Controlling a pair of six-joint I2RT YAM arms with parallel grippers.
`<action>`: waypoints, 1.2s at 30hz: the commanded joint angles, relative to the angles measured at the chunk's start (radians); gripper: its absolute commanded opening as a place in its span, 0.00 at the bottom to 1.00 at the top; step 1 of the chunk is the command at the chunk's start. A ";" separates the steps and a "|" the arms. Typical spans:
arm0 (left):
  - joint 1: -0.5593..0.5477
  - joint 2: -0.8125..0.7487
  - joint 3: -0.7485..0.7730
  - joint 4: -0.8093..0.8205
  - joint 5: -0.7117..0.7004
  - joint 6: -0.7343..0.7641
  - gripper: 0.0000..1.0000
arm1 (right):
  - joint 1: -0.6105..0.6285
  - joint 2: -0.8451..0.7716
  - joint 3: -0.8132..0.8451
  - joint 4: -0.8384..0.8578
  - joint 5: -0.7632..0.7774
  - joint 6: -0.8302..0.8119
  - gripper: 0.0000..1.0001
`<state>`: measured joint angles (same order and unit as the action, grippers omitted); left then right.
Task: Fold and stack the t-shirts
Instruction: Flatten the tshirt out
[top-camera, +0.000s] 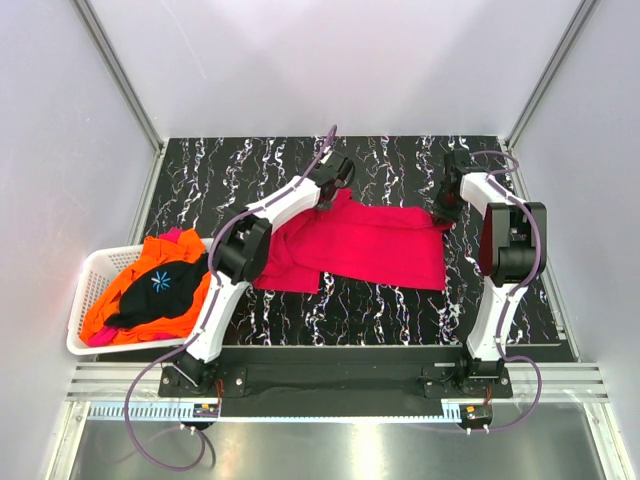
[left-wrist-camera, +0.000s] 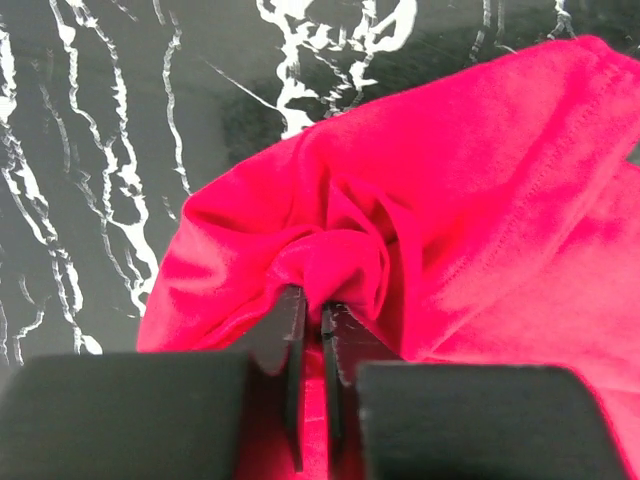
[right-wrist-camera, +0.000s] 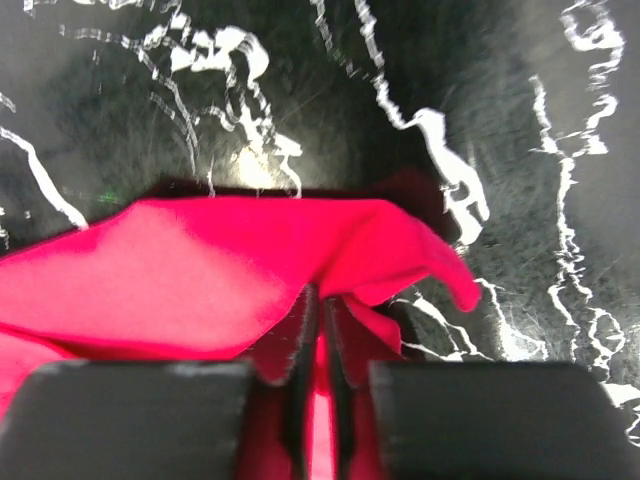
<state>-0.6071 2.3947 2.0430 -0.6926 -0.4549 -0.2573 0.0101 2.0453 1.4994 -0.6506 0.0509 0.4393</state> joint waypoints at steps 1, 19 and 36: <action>0.010 -0.075 0.046 0.039 -0.080 0.024 0.00 | -0.004 -0.077 0.009 0.040 0.084 -0.007 0.04; 0.009 -0.863 -0.112 0.197 -0.089 0.070 0.00 | -0.004 -0.749 0.128 0.026 0.216 -0.103 0.00; -0.006 -1.344 -0.326 0.432 0.291 0.084 0.00 | -0.004 -1.125 0.206 0.236 0.228 -0.120 0.00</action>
<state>-0.6132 1.0546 1.7432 -0.3225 -0.2005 -0.1555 0.0101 0.8875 1.7042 -0.4641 0.2607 0.3141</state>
